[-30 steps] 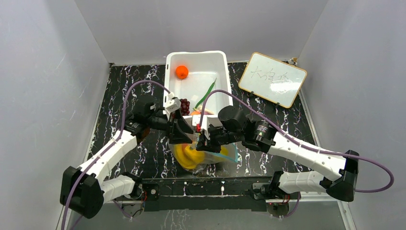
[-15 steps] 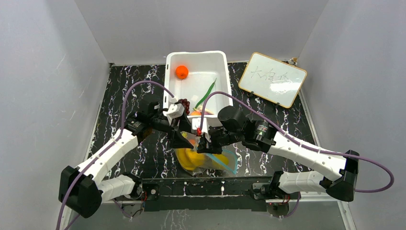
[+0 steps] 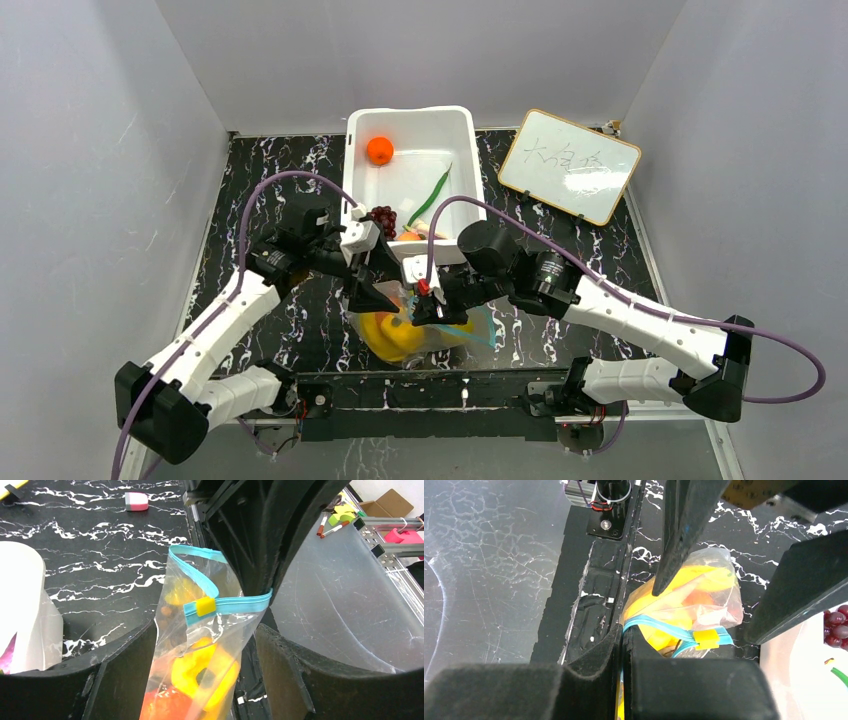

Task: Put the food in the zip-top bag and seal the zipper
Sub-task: Adjust the zipper food storage bag at the center of the board.

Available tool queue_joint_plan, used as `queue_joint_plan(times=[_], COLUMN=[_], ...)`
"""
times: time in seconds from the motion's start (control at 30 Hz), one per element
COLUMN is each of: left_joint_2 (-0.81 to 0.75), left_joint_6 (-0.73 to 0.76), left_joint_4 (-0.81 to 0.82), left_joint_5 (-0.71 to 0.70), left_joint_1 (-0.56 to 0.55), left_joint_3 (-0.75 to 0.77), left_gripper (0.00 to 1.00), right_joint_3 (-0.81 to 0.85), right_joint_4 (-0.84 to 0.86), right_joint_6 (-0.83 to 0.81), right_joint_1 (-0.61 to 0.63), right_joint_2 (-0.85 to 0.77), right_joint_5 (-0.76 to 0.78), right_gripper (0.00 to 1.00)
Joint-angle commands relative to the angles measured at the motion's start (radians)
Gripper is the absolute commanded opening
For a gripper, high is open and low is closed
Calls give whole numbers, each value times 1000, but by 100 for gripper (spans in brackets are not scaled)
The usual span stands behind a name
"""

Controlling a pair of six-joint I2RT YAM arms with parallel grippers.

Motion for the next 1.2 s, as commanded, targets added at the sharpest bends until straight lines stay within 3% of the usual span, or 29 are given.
queue_joint_plan(times=[0.0,0.2,0.27,0.33,0.4,0.63,0.73,0.87,0.97,1.07,1.17], left_joint_2=[36,58,57,55,46,-74,-128,-145,-149,-173,-176], left_joint_6=[57,99,89,65,60,-23,-88,-82,-64,-63,-55], left_joint_4=[5,-54,-54,-44,-47,64,146,151,127,139,135], left_joint_5=[30,70,80,77,65,-64,-110,-121,-105,-95,-85], left_joint_1=[-4,-5,-5,-5,-5,-5,-5,-5,-5,-5,-5], left_joint_3=[-5,3,3,5,3,-72,-100,-102,-91,-100,-102], left_gripper=[71,60,45,19,1,0,0,0,0,0,0], right_joint_3=[70,69,63,56,50,89,122,189,194,193,199], right_joint_4=[39,49,53,57,68,110,158,184,146,136,106], right_joint_6=[-34,-21,-9,9,44,261,411,471,372,331,315], right_joint_1=[2,3,2,3,2,3,2,2,2,2,2], right_joint_2=[-5,-4,-1,5,3,-33,-49,-16,8,32,79], right_joint_5=[-43,-27,-16,6,45,224,340,349,377,341,294], right_gripper=[0,0,0,0,3,44,53,54,52,47,36])
